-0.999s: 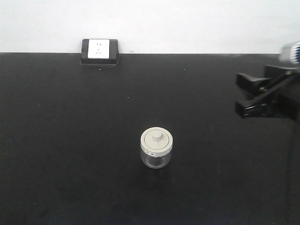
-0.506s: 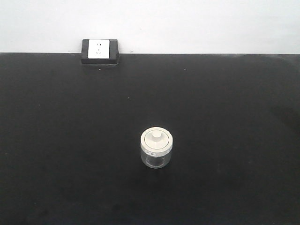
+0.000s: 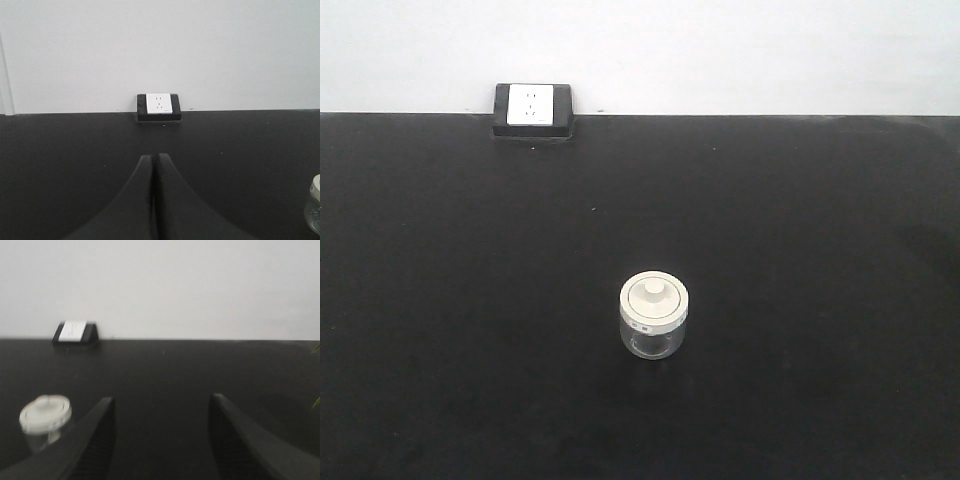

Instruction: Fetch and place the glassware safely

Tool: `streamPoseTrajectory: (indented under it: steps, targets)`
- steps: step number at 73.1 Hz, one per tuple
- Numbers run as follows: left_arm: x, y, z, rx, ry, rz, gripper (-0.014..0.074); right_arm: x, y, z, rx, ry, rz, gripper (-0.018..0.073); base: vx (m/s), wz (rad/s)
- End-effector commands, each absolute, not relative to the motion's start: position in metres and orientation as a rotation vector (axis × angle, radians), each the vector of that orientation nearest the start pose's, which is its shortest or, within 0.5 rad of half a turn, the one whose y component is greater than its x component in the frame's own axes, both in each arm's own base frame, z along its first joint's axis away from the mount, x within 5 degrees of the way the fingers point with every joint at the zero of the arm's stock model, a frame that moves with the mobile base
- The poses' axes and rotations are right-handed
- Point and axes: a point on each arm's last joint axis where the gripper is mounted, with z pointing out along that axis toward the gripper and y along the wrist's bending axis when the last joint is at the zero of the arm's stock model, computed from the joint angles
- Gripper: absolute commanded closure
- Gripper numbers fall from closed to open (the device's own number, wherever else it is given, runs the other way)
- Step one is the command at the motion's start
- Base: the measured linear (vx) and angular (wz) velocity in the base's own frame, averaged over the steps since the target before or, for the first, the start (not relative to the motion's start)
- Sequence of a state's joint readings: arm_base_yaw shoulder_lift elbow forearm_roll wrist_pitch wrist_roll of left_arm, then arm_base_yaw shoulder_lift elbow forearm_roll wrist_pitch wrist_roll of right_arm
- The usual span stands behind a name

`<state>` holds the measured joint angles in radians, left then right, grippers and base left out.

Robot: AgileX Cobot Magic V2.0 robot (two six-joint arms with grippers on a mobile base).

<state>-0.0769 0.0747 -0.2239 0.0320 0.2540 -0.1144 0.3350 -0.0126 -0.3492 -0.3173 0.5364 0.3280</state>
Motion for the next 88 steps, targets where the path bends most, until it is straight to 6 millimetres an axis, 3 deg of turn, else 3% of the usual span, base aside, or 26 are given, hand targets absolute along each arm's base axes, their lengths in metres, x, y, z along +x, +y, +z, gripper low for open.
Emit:
streamPoseTrajectory:
  steps: [1, 26, 34, 42, 88]
  targets:
    - [0.0501, -0.0039, 0.2746, -0.014, 1.5, -0.145, 0.0603, 0.0247, -0.0013, 0.2914, -0.21, 1.539, 0.152, 0.0174, 0.0, 0.0]
    - [0.0501, -0.0039, 0.2746, -0.014, 1.5, -0.145, 0.0603, 0.0296, 0.0005, 0.292, -0.23, 1.545, 0.133, 0.0211, 0.0, 0.0]
    - [0.0501, -0.0039, 0.2746, -0.014, 1.5, -0.145, 0.0603, 0.0298, -0.0005, 0.2925, -0.218, 1.541, 0.127, 0.0354, 0.0, 0.0]
    - [0.0501, -0.0039, 0.2746, -0.014, 1.5, -0.145, 0.0603, 0.03, -0.0016, 0.2925, -0.221, 1.539, 0.104, 0.0574, 0.0, 0.0]
    - [0.0501, -0.0039, 0.2746, -0.014, 1.5, -0.145, 0.0603, 0.0297, -0.0002, 0.2921, -0.206, 1.547, 0.145, 0.0567, 0.0, 0.0]
